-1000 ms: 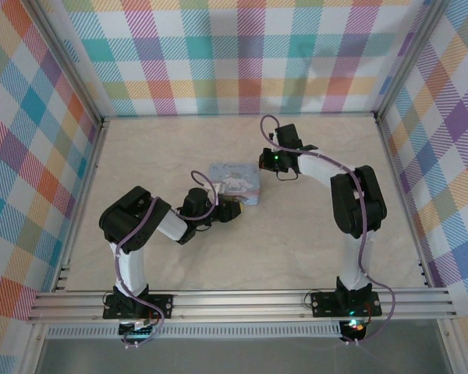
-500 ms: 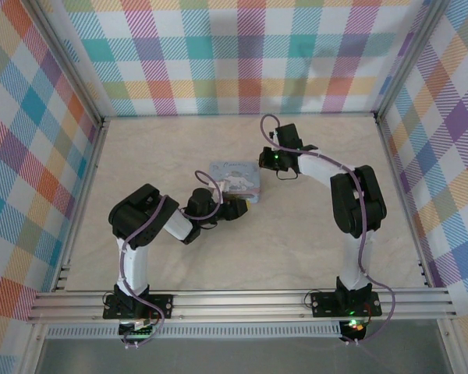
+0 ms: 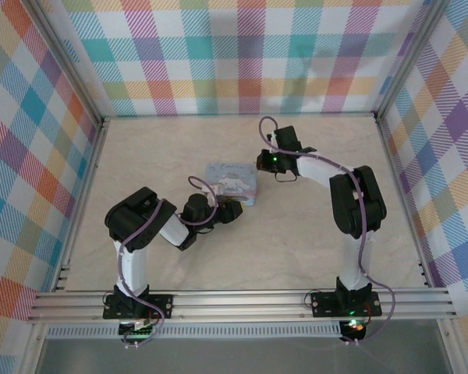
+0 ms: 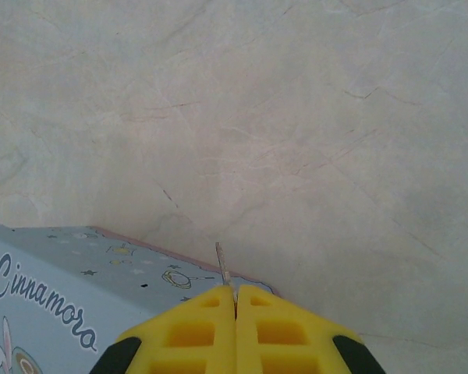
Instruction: Unlock a padlock with a key
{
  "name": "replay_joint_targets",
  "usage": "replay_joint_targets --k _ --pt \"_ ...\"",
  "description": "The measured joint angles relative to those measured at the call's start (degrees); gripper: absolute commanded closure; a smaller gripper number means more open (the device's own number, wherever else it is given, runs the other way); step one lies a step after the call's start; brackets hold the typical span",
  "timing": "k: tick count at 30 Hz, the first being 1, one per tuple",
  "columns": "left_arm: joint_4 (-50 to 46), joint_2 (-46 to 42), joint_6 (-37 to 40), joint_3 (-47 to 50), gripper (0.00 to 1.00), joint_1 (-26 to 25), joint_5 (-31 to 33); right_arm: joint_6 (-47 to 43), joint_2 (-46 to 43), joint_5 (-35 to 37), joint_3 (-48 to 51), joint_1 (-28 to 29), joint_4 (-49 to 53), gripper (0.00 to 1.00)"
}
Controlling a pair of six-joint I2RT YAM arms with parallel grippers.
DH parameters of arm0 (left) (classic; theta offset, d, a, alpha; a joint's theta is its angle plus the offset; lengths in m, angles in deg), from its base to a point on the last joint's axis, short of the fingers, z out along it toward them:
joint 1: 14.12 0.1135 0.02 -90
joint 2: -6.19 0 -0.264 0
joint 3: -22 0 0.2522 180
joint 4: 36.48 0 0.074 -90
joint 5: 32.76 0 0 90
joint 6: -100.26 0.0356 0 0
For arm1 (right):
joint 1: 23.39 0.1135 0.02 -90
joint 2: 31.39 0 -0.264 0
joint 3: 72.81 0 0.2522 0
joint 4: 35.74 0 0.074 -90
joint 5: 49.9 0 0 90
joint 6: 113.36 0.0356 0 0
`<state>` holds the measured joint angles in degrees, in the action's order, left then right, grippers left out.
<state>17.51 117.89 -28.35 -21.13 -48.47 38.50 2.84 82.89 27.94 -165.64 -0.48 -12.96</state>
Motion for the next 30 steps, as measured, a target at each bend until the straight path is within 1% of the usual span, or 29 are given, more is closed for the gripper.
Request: replay_joint_targets --k 4,9,12,16,18,21,30 --pt "0.0 -0.5 1.0 1.1 0.68 0.5 0.9 0.0 0.0 0.1 0.3 0.0 -0.1 1.0" --pt "0.0 -1.0 1.8 2.0 0.71 1.1 1.6 0.2 0.0 0.1 0.4 0.0 -0.1 1.0" --pt "0.0 -1.1 1.4 2.4 0.77 1.6 1.7 0.2 0.0 0.1 0.5 0.0 0.0 1.0" --pt "-0.2 -1.2 1.4 2.9 0.84 2.2 1.7 0.2 0.0 0.0 1.1 0.1 1.1 1.0" --pt "0.0 -1.2 0.9 2.8 0.85 2.3 1.2 0.2 0.0 0.0 1.5 0.2 1.8 1.0" --pt "-0.1 -1.3 0.7 2.8 0.9 2.4 0.8 0.2 0.0 0.1 1.7 0.5 2.9 1.0" --pt "-3.0 -1.7 0.9 1.4 0.92 3.4 -1.5 0.2 0.2 0.1 1.5 0.4 3.1 1.0"
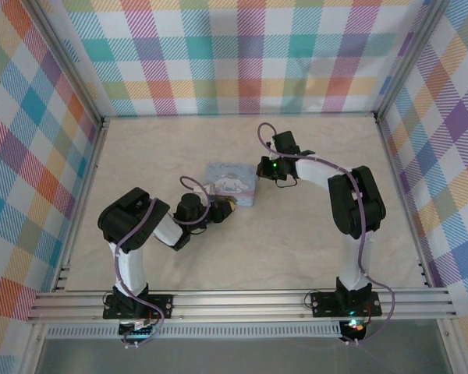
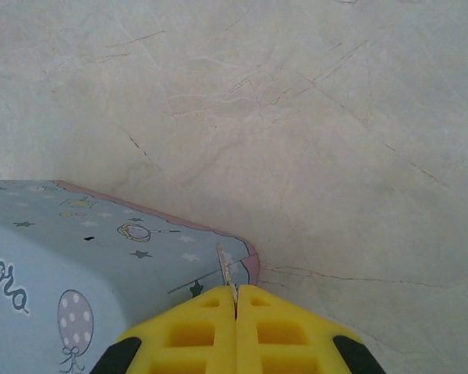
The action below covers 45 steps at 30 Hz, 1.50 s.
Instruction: Unlock a padlock with a key
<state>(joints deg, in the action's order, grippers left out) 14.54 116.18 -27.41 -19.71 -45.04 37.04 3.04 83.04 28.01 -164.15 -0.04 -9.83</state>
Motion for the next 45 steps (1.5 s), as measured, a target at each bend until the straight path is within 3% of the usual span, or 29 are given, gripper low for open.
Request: replay_joint_targets --k 13,21,34,45 --pt "-6.4 1.6 0.5 -6.4 0.9 1.6 -3.2 -0.4 5.8 0.9 -9.9 -1.0 4.9 1.0" --pt "-13.6 0.0 -0.8 -9.2 0.9 1.7 -4.2 -1.6 5.2 1.5 -8.9 -1.7 4.9 1.0" --pt "-41.1 -8.7 -10.9 -16.2 0.9 0.8 -5.7 -1.7 -10.5 0.7 8.3 -6.1 3.1 1.0" --pt "-51.4 -13.8 -17.5 -19.9 0.9 -0.6 -1.7 2.3 -28.7 -4.7 24.8 -6.2 -3.5 1.0"
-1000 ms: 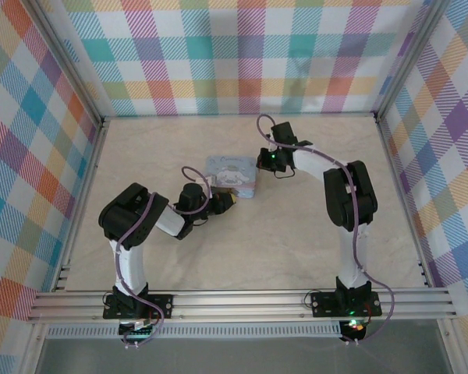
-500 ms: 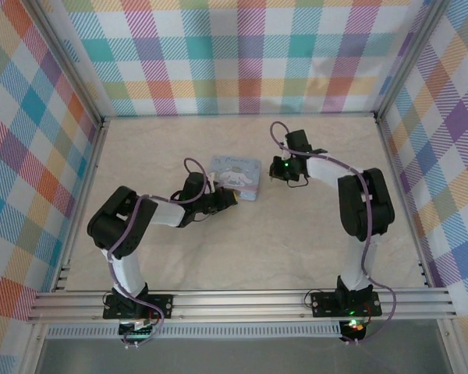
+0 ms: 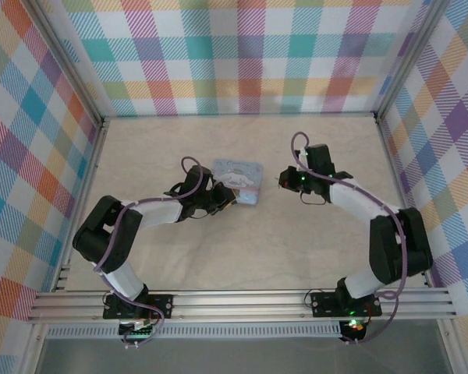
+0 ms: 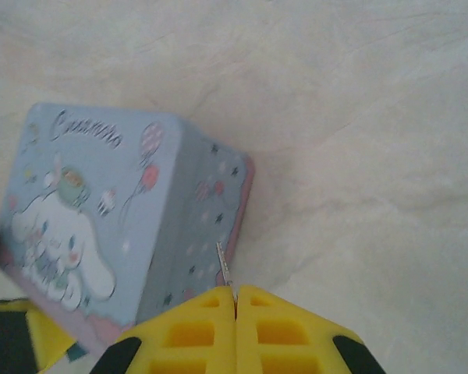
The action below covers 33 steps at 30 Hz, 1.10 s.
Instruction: Unlock a padlock with a key
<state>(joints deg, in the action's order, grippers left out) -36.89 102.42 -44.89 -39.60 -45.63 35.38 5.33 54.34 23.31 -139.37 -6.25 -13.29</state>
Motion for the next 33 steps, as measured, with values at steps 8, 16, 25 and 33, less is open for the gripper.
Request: replay_joint_targets --k 8,16,25,33 --pt "0.6 -0.1 -4.2 -1.1 0.9 -1.4 2.1 5.3 -8.9 -8.1 9.4 0.0 -7.5 1.0" --pt "5.4 -0.1 -7.3 -1.1 0.9 -1.9 3.1 14.9 -15.8 -15.4 18.2 0.0 -21.1 1.0" --pt "6.9 -0.1 -8.7 -1.1 0.9 -2.1 3.1 20.3 -22.2 -18.4 19.7 0.0 -26.7 1.0" --pt "9.0 -0.1 -10.0 -1.1 0.9 -2.1 3.1 23.7 -26.9 -18.4 19.4 0.0 -27.3 1.0"
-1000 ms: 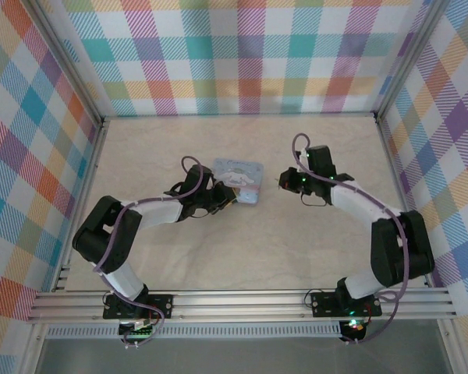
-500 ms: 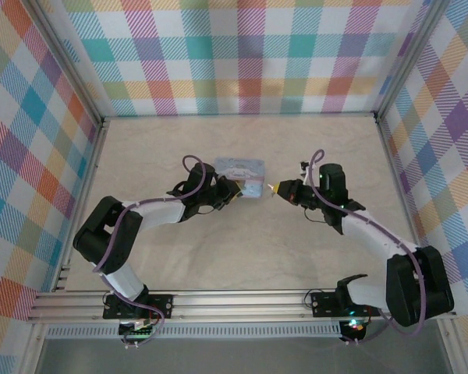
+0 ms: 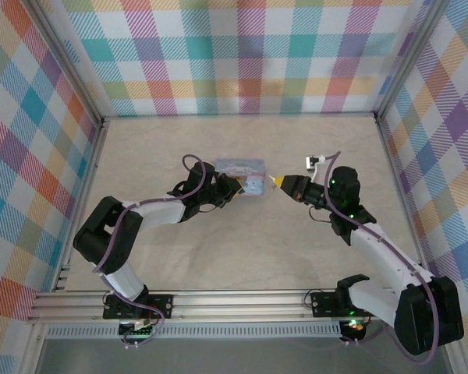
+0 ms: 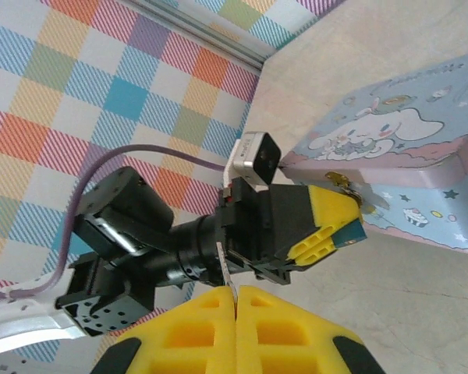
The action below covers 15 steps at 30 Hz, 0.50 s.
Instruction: Unlock a padlock with a key
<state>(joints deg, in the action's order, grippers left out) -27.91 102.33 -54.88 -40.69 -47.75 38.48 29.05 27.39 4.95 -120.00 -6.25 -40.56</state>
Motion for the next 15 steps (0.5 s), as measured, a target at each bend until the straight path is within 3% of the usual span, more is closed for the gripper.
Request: replay_joint_targets --k 9,15 --pt "0.8 0.0 -0.4 0.0 0.89 0.0 0.0 8.4 -3.5 2.8 5.7 0.7 -7.0 1.0" --pt "1.2 0.0 -0.9 0.1 0.89 0.0 0.0 12.9 -1.2 6.1 10.2 3.7 -11.0 1.0"
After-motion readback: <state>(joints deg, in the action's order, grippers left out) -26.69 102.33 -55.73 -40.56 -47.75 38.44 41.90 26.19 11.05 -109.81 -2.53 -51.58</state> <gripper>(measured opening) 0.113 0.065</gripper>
